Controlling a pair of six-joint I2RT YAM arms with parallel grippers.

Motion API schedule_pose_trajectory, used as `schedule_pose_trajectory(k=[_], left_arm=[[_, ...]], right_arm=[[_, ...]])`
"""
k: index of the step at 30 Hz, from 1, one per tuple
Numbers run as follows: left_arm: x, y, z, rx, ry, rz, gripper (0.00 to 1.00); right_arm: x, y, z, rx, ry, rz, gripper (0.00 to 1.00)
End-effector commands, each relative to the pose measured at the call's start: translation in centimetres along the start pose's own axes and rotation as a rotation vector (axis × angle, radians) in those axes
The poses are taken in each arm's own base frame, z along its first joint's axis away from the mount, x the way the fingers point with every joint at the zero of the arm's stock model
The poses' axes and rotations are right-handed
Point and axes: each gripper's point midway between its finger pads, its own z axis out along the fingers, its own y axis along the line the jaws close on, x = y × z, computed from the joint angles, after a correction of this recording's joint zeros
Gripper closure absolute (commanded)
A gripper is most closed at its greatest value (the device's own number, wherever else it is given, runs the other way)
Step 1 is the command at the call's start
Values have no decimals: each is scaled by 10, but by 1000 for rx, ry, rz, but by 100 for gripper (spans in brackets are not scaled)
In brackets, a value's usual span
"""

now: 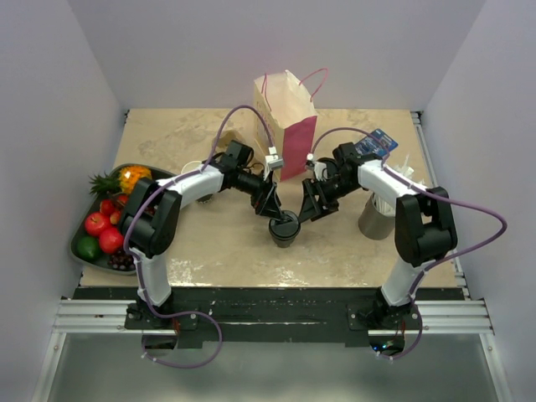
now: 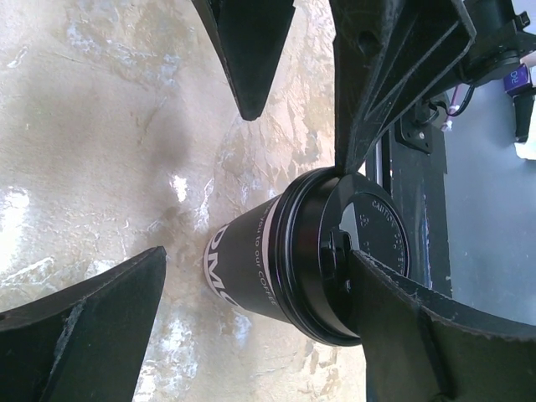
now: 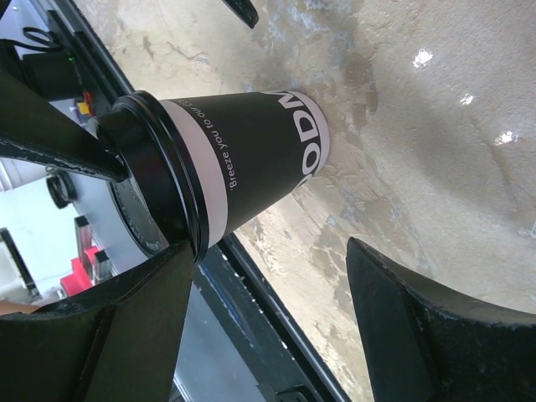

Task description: Pack the takeout coffee

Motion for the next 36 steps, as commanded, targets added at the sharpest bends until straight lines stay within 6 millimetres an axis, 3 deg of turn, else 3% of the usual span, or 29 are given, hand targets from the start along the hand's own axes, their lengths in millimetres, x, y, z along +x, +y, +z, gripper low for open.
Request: schedule_pose_trajectory(k=[1,10,14,18,22,25,32,36], left_arm=[[8,2,4,-2,6,10,7],[17,2,5,-1,11,-1,7],[11,0,3,-2,-3,24,7],[-7,-8,-1,17,-39,73,7],[-23,-17,-5,33,-72,114,5],[-28,-18,-7,33,-80,124,5],[-26,-19,-9,22,-73,123,5],[-20,-22,-11,21,-65,119,5]], right_arm=[[19,-36,6,225,90,-58,26],[21,-38,6,261,103,-78,26],[15,-33,0,269,81,-123,28],[-22,-2,-19,207,-90,-209,25],[-41,17,-31,172,-155,-249,21],[-40,22,-35,161,-143,-272,20],[-8,18,-29,140,-51,-260,19],[-2,21,-25,107,-55,-249,19]])
